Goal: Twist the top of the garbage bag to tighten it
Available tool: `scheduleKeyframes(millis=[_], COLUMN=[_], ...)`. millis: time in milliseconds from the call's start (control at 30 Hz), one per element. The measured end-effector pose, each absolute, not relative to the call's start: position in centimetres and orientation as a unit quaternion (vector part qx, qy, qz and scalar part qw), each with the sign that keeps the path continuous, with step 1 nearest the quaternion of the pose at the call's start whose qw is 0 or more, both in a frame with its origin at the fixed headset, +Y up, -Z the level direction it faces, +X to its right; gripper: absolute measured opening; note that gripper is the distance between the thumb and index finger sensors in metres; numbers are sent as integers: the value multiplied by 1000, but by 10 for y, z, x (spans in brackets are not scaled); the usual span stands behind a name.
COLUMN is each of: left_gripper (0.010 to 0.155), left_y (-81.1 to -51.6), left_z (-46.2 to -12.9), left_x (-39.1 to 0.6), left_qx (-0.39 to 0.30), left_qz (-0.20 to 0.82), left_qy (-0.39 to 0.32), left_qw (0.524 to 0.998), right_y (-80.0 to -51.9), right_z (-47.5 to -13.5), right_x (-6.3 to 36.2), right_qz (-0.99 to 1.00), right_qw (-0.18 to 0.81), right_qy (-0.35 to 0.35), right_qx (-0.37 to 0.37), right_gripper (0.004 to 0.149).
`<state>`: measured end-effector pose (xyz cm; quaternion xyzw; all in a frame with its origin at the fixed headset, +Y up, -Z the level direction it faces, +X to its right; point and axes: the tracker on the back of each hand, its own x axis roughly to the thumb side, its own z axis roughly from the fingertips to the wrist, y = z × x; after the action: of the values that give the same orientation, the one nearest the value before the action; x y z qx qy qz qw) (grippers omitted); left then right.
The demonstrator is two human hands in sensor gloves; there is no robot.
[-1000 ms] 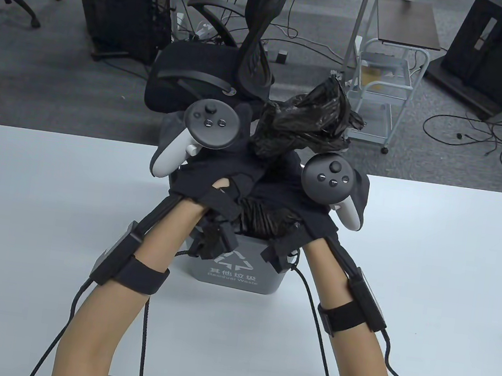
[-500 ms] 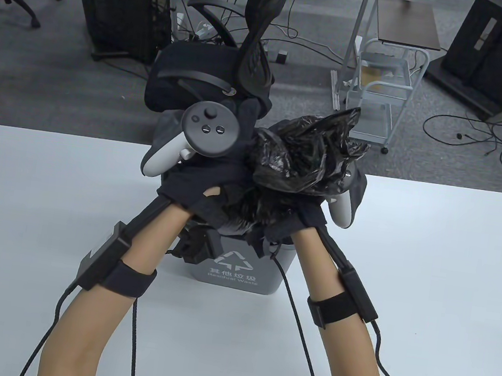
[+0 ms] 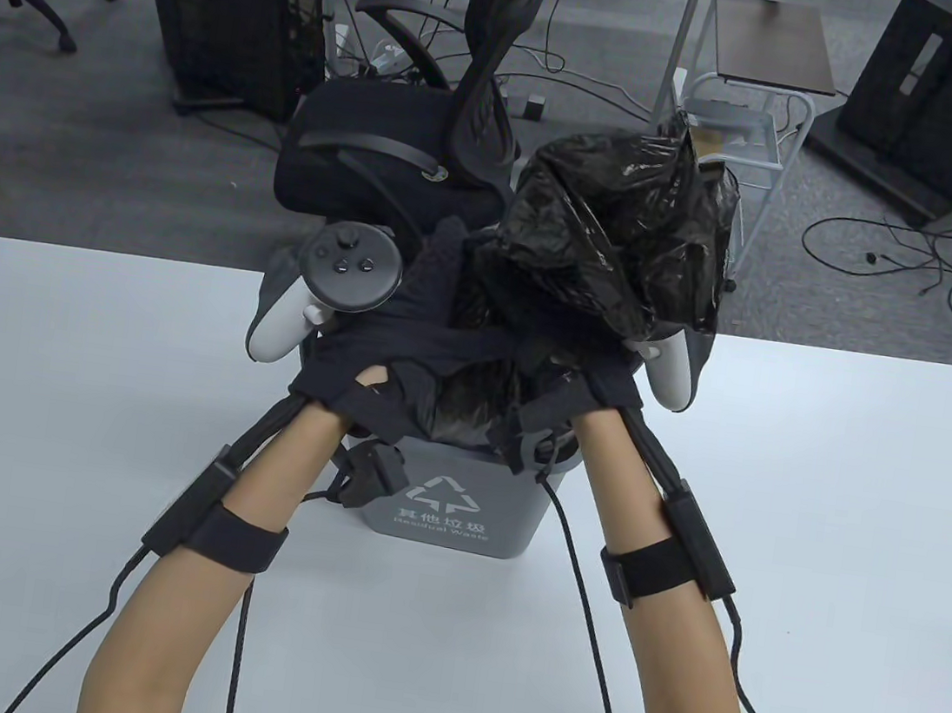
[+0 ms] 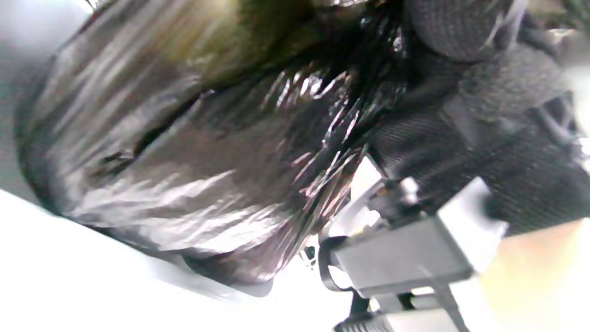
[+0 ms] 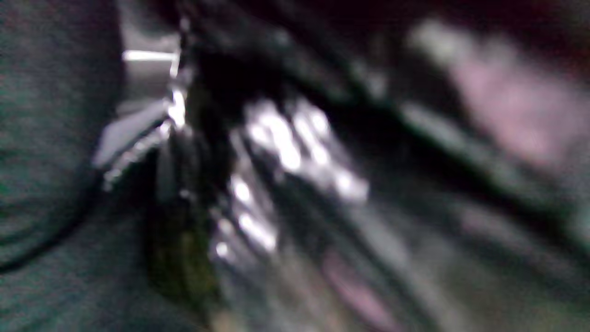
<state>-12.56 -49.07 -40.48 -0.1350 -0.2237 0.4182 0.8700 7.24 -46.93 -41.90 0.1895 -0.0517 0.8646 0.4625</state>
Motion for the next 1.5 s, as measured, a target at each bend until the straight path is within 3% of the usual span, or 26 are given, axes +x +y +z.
scheduleKeyframes(millis=[167,500,667,900,1100,1200,1367,1500], left_gripper=[119,125,121,116,124,115,84,64], left_y=[-497,-471,-462,-457,-469,-474,-476,-475], left_z=[-409,-392,-389,-385,-387,-391,-395,-394], left_x=[-125,-114,-119,-109,-95,-96,-98,-98], left_qx=[-138,-72,-83,-48,-39,-51,-68,-60], left_qz=[421,342,397,337,364,397,434,415], left_qy=[-241,-231,-222,-188,-175,-188,-202,-188], left_qw=[864,908,886,921,914,897,875,888], right_y=[-453,-424,-421,-422,-427,-427,-427,-429], right_z=[-416,-407,-401,-403,-400,-401,-403,-406], right_x=[68,60,60,60,49,52,57,59], right_qz=[890,909,917,894,887,892,880,881], right_qw=[399,339,309,357,373,362,392,392], right_qy=[-37,-6,-10,16,23,15,21,18], right_qx=[219,243,252,270,271,271,266,263], right_gripper=[47,52,53,55,55,55,56,54])
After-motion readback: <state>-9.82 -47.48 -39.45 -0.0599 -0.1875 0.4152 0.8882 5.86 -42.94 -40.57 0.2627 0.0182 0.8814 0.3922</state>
